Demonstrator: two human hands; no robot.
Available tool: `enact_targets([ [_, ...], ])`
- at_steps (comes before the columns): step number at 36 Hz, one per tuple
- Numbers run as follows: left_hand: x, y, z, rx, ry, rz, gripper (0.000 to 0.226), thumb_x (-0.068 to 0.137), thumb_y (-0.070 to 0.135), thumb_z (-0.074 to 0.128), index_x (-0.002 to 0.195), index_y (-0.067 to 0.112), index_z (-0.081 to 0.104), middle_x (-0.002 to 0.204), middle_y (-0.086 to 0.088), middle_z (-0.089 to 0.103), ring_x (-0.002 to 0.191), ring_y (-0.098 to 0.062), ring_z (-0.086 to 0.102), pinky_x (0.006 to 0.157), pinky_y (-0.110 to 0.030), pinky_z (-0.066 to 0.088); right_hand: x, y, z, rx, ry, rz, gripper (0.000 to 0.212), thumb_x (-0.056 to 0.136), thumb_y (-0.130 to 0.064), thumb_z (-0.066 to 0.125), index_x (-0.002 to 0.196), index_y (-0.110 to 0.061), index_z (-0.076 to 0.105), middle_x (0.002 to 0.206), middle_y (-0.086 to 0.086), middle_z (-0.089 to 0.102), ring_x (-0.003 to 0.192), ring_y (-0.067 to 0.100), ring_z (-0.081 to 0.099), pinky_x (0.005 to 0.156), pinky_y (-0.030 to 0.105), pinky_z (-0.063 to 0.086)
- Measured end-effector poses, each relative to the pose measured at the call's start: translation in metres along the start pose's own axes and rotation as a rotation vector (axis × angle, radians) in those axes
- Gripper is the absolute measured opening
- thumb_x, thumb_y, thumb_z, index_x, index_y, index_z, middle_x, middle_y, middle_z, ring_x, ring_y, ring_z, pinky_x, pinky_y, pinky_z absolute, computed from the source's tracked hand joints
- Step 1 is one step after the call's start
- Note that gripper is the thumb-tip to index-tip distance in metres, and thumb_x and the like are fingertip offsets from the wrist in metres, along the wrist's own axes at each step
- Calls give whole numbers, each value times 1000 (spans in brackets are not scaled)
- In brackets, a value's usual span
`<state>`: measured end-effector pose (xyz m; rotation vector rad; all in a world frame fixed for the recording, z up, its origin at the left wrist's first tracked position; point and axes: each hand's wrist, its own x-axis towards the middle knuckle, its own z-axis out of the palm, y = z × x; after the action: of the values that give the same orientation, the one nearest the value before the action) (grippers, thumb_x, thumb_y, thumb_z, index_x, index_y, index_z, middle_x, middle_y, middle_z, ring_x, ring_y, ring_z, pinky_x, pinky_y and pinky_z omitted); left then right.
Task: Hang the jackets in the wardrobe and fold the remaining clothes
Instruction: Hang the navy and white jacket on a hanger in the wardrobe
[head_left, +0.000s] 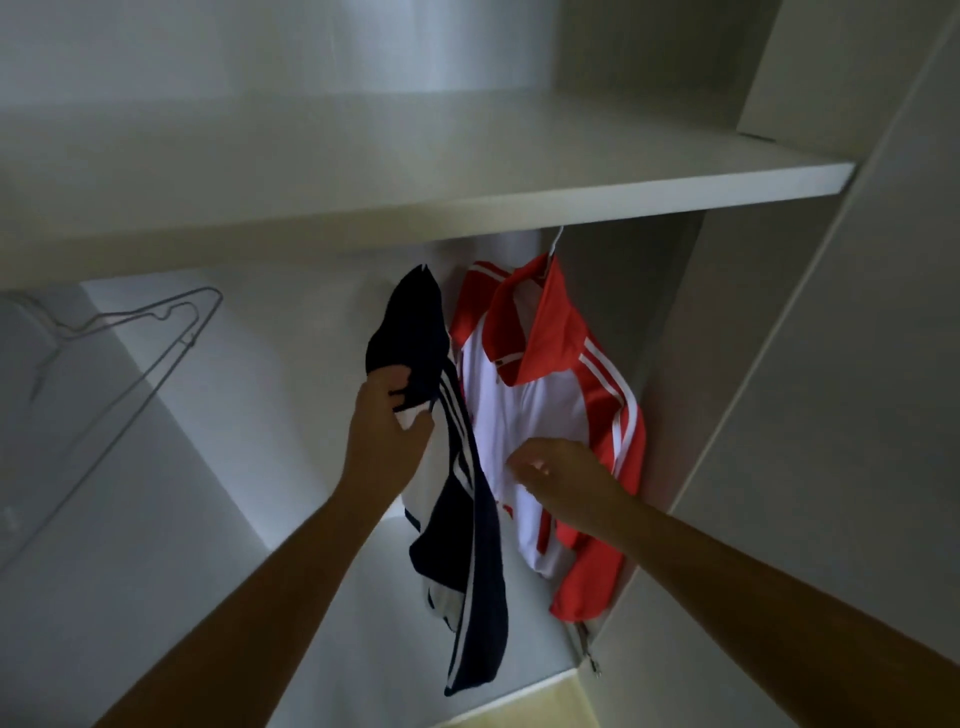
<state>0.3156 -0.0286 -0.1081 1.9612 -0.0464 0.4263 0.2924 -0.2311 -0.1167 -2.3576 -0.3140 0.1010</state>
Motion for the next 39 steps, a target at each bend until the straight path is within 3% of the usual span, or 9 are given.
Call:
enact_targets([
  [3, -31, 6, -4, -10, -77, -88, 31, 89, 3, 61, 118, 12, 54, 100, 11, 57, 86, 2, 58, 78, -15, 45, -22, -15, -4, 101, 38, 29, 20, 94, 0, 48, 95, 6, 67, 95, 19, 69, 90, 30, 64, 84, 31, 48],
  [5, -52, 11, -6, -29, -156, -54, 22, 89, 1, 59, 107, 14, 58, 93, 22, 59, 83, 8, 60, 75, -11, 45, -38, -26, -8, 231, 93, 81, 19, 93, 2, 49, 97, 2, 68, 91, 13, 70, 86, 25, 66, 83, 34, 53],
  [8, -82, 18, -12, -73, -294, -13, 25, 89, 0, 58, 94, 25, 60, 86, 27, 65, 84, 3, 63, 74, -8, 47, -65, -36, -14, 267, 188, 114, 23, 93, -2, 51, 91, -17, 68, 79, -10, 69, 70, 2, 65, 71, 15, 51],
  [12, -109, 24, -22, -221, -365, 30, 20, 88, 2, 63, 93, 21, 63, 87, 15, 68, 82, -4, 65, 76, -13, 49, -104, -50, -16, 423, 358, 204, 30, 93, -6, 53, 81, -28, 69, 75, -9, 72, 69, 6, 68, 65, 18, 50],
  [18, -137, 31, -23, -332, -420, -36, 7, 90, 15, 61, 89, 21, 65, 86, 14, 69, 85, -3, 64, 72, -10, 48, -145, -78, 12, 600, 530, 275, 32, 96, -3, 49, 83, -25, 69, 78, -3, 73, 72, 12, 69, 63, 18, 50],
  [24, -179, 49, -20, -385, -554, -55, 22, 90, 3, 58, 87, 24, 64, 84, 14, 70, 81, -2, 65, 69, -11, 48, -200, -97, 29, 769, 737, 352, 26, 96, 1, 45, 89, -8, 68, 78, 6, 71, 70, 16, 67, 64, 24, 55],
  [30, -223, 85, -12, -456, -719, 10, 20, 92, 5, 55, 89, 23, 64, 86, 14, 71, 83, 0, 66, 71, -14, 51, -275, -103, 24, 813, 940, 462, 24, 97, -3, 45, 92, -6, 68, 82, 6, 71, 76, 19, 67, 75, 34, 55],
  [32, -241, 100, -4, -499, -773, 28, 21, 92, 4, 55, 89, 22, 64, 85, 9, 71, 84, -6, 67, 74, -19, 54, -302, -101, 24, 815, 983, 480, 24, 97, -3, 45, 92, -7, 68, 82, 5, 71, 76, 18, 68, 75, 33, 55],
  [39, -347, 155, 32, -546, -952, 139, 18, 92, 8, 54, 86, 24, 62, 80, 9, 70, 80, -10, 67, 71, -18, 53, -432, -90, 17, 825, 1169, 527, 25, 97, -3, 45, 92, -10, 69, 82, 4, 72, 75, 16, 68, 70, 28, 54],
])
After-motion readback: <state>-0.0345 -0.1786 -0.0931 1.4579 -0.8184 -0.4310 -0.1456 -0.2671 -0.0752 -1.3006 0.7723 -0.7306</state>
